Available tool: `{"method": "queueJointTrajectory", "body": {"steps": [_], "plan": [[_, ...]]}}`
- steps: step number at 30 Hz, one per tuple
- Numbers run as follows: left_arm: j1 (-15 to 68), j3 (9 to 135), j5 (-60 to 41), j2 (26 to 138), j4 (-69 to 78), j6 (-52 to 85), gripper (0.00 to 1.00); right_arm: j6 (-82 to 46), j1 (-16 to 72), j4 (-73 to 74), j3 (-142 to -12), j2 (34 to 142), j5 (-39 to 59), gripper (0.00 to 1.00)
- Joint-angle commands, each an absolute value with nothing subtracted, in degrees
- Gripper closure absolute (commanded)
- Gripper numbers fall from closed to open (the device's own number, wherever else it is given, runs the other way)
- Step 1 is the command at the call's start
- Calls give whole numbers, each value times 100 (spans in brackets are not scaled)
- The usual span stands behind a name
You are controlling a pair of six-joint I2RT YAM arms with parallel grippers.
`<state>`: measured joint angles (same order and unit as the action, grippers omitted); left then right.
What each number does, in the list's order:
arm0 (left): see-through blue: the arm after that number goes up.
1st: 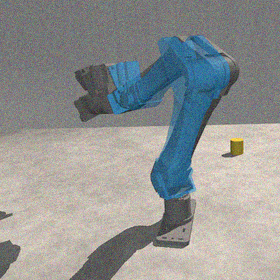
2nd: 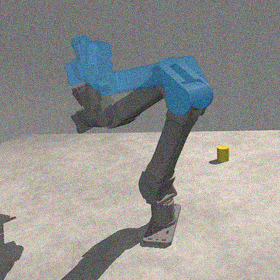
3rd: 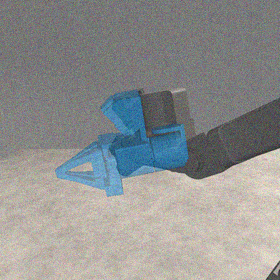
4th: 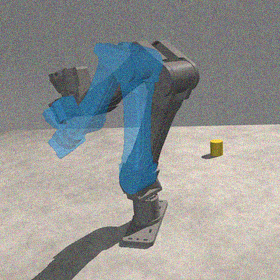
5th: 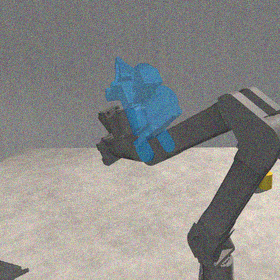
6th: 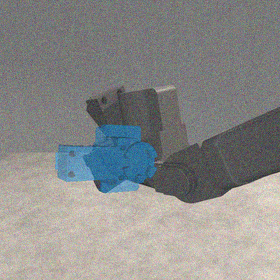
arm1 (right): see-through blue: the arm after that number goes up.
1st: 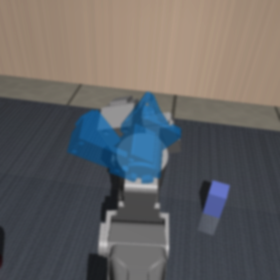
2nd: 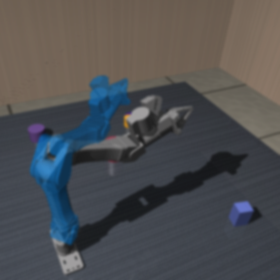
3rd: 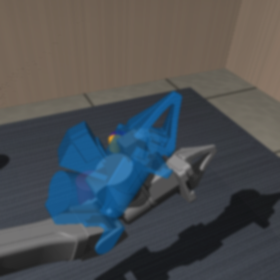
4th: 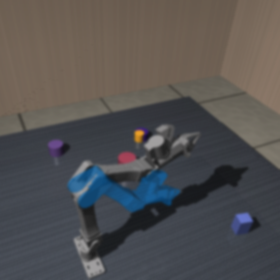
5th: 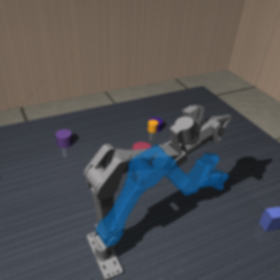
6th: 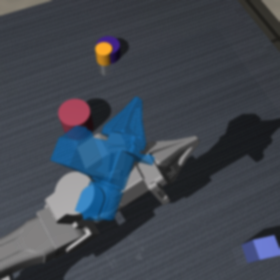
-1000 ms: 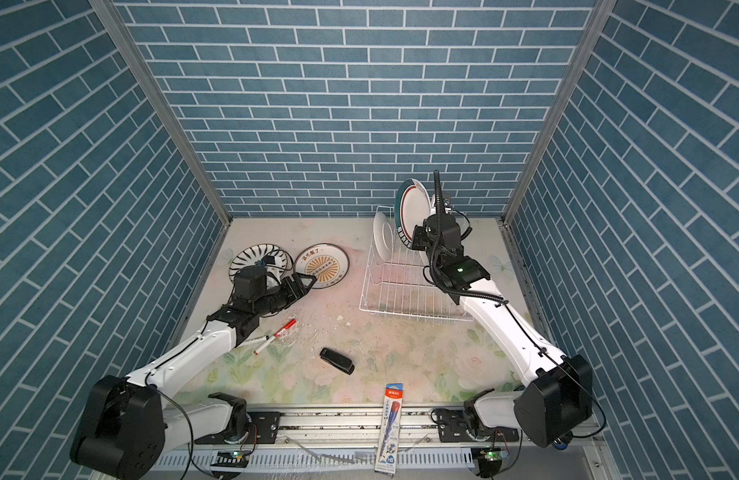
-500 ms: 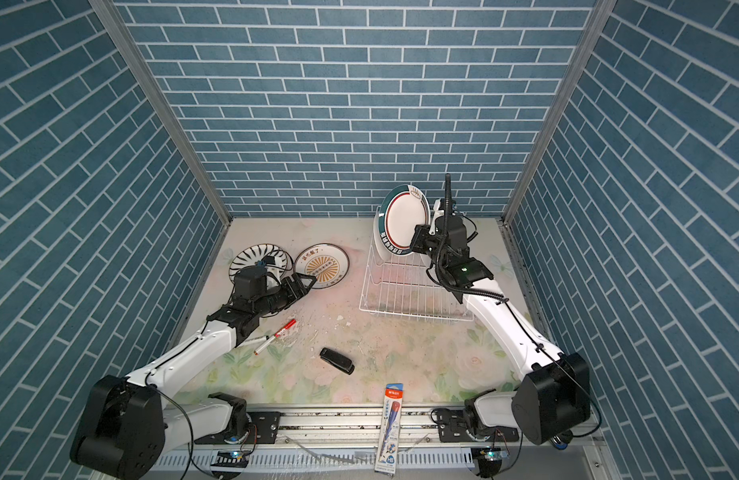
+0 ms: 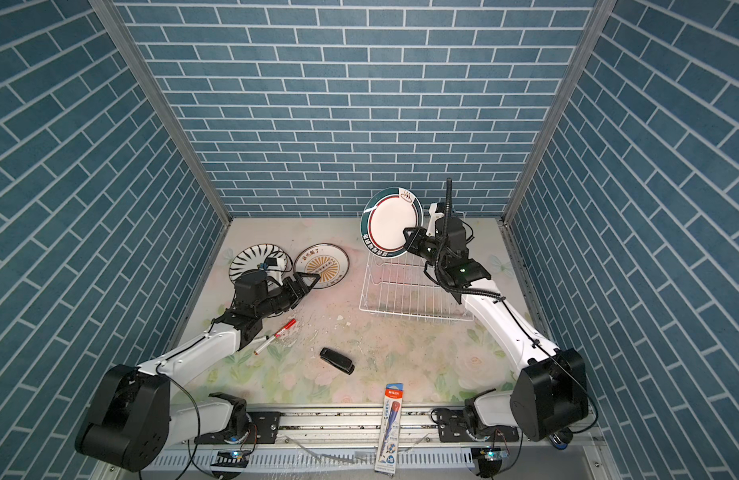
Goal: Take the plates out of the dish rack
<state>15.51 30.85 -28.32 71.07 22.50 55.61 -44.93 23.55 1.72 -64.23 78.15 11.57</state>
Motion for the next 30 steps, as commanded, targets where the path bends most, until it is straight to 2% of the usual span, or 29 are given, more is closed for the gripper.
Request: {"method": "queueJointTrajectory", "body": {"steps": [1, 9, 23, 30], "plan": [[1529, 2944, -2938, 7159, 2931, 5784, 22, -5104, 2335, 919, -6348, 7997, 1699, 100], [1512, 2648, -3056, 7241, 3829, 6125, 21, -5703, 2419, 1287, -6546, 8582, 2303, 100], [1511, 2672, -3355, 7725, 5123, 6761, 20, -5725, 3072, 1295, -6454, 8700, 2054, 100], [1504, 2676, -3361, 7719, 5188, 6795, 20, -5875, 3319, 1396, -6325, 8745, 2013, 100]]}}
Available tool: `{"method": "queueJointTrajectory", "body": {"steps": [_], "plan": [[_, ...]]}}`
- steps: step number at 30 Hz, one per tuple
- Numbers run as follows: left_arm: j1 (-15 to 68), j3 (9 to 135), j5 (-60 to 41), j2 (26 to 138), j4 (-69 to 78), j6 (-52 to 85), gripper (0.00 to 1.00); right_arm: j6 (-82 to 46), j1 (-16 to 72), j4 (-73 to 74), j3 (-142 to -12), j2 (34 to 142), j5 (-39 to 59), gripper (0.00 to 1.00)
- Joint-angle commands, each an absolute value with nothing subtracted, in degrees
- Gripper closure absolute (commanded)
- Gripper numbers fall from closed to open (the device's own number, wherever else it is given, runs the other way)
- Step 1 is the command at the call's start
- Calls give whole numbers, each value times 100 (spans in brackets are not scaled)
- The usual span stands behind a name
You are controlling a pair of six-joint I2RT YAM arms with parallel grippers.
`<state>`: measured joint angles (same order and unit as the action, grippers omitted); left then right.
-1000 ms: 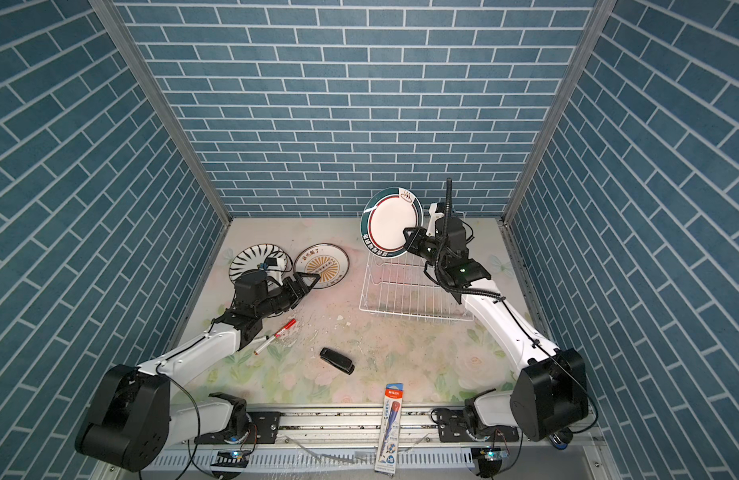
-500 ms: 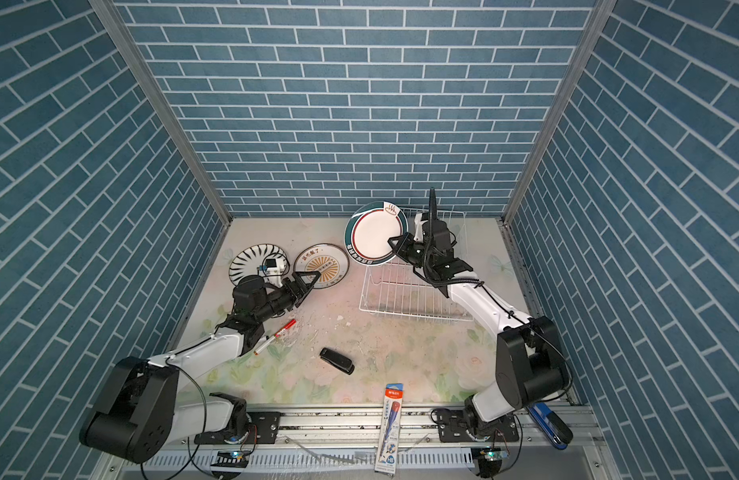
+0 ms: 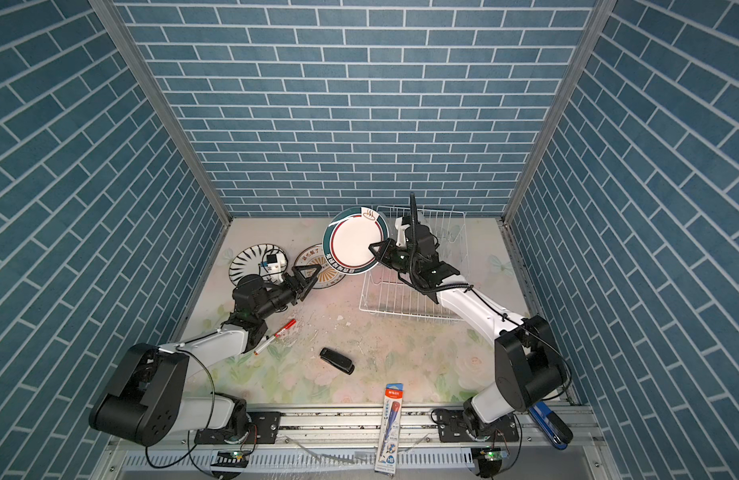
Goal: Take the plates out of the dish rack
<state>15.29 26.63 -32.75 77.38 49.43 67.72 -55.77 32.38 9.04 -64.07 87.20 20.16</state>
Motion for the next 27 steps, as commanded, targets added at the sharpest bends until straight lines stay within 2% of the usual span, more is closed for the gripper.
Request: {"method": "queueJointTrajectory", "body": {"steps": [1, 14, 27], "plan": [[1507, 2681, -3366, 7718, 5186, 6794, 20, -5894, 3353, 1406, -6315, 8754, 2006, 100], [1503, 2776, -3349, 7725, 5271, 6828, 21, -6193, 3574, 1747, -6029, 8847, 2210, 100], [1495, 2882, -3475, 8308, 6027, 7271, 29, -6407, 3715, 2163, -5746, 8828, 2399, 100]]}}
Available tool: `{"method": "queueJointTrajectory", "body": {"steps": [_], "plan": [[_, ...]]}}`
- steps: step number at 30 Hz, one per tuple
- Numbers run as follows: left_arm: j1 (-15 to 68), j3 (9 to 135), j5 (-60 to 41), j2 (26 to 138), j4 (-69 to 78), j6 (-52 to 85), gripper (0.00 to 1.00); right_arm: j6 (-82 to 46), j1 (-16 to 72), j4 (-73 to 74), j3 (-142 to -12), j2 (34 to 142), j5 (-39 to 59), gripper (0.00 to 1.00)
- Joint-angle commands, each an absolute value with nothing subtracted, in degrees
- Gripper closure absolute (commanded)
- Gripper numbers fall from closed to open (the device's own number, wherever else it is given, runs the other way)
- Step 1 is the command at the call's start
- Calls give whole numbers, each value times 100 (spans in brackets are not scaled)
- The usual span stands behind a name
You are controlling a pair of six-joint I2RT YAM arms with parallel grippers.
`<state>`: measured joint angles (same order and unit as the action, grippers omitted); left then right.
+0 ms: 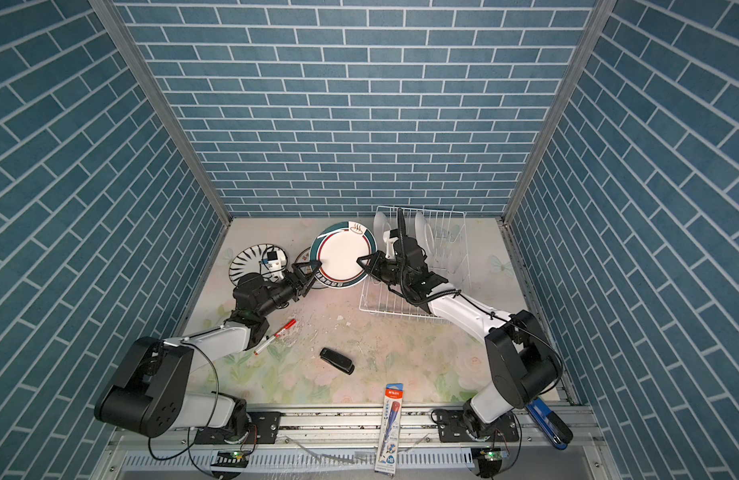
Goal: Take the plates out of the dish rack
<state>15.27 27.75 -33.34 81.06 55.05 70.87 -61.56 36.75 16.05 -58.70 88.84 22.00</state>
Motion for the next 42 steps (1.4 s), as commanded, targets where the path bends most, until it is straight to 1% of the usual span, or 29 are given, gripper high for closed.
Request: {"method": "queueJointTrajectory", "body": {"steps": [1, 7, 14, 23, 28, 33, 42], "plan": [[1501, 2883, -3495, 8395, 6154, 7359, 30, -6408, 3736, 2174, -5740, 8829, 2408, 100], [1494, 2808, -3524, 8949, 7011, 7755, 39, -6418, 3762, 2214, -5664, 8798, 2452, 100], [1494, 2760, -3533, 9547, 8022, 8272, 45, -6443, 3770, 2223, -5647, 8833, 2503, 100], [1494, 2707, -3508, 9597, 8040, 8235, 54, -6459, 3784, 2224, -5668, 8941, 2558, 100], [1494, 2680, -3507, 9583, 8051, 8244, 62, -6455, 3779, 2232, -5667, 8965, 2577, 100], [1486, 2611, -3401, 9493, 8044, 8191, 72, -6460, 3786, 2232, -5660, 8944, 2576, 100], [1468, 2552, -3387, 9448, 8033, 8197, 84, -6453, 3788, 2272, -5630, 8928, 2593, 100]]}}
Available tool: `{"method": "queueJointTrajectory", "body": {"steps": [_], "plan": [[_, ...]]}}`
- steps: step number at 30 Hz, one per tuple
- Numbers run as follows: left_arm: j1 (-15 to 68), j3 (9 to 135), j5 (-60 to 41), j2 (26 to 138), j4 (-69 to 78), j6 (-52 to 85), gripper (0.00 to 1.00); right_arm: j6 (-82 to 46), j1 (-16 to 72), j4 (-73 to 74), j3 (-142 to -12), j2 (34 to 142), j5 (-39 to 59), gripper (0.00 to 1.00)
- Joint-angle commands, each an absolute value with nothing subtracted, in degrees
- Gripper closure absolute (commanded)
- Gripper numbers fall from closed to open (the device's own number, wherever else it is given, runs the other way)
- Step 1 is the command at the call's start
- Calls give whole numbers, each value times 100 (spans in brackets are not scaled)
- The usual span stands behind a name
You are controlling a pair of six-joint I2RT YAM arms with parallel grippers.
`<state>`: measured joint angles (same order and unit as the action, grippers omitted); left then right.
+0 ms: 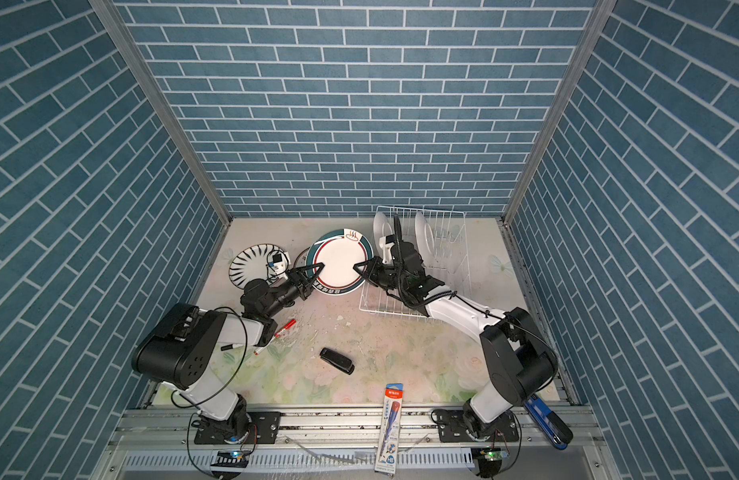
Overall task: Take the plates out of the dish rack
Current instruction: 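Close the left gripper on the white plate's rim beside the right gripper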
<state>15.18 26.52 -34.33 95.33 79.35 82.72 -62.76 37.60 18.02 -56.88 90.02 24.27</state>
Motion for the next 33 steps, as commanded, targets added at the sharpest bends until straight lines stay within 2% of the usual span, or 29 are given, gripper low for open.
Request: {"method": "queueJointTrajectory", "body": {"steps": [1, 6, 9, 12, 18, 22, 26, 28, 33], "plan": [[1468, 2544, -3386, 9432, 8033, 8203, 85, -6457, 3788, 2300, -5616, 8918, 2601, 100], [1459, 2525, -3392, 9390, 8051, 8189, 93, -6453, 3788, 2450, -5565, 8917, 2652, 100], [1459, 2526, -3379, 9334, 8052, 8183, 96, -6452, 3788, 2605, -5515, 8903, 2672, 92], [1442, 2518, -3383, 9287, 8026, 8178, 100, -6444, 3783, 2688, -5485, 8899, 2696, 80], [1406, 2487, -3379, 9160, 7948, 8156, 100, -6432, 3786, 2729, -5467, 8865, 2741, 52], [1363, 2470, -3390, 9010, 7791, 8088, 100, -6400, 3779, 2660, -5467, 8810, 2726, 39], [1286, 2475, -3418, 8715, 7428, 7929, 100, -6225, 3763, 2331, -5519, 8709, 2669, 14], [1258, 2515, -3436, 8503, 7066, 7768, 100, -6147, 3762, 2192, -5515, 8633, 2599, 8], [1239, 2756, -3357, 7697, 5341, 6894, 100, -5997, 3708, 2046, -5476, 8485, 2514, 4]]}}
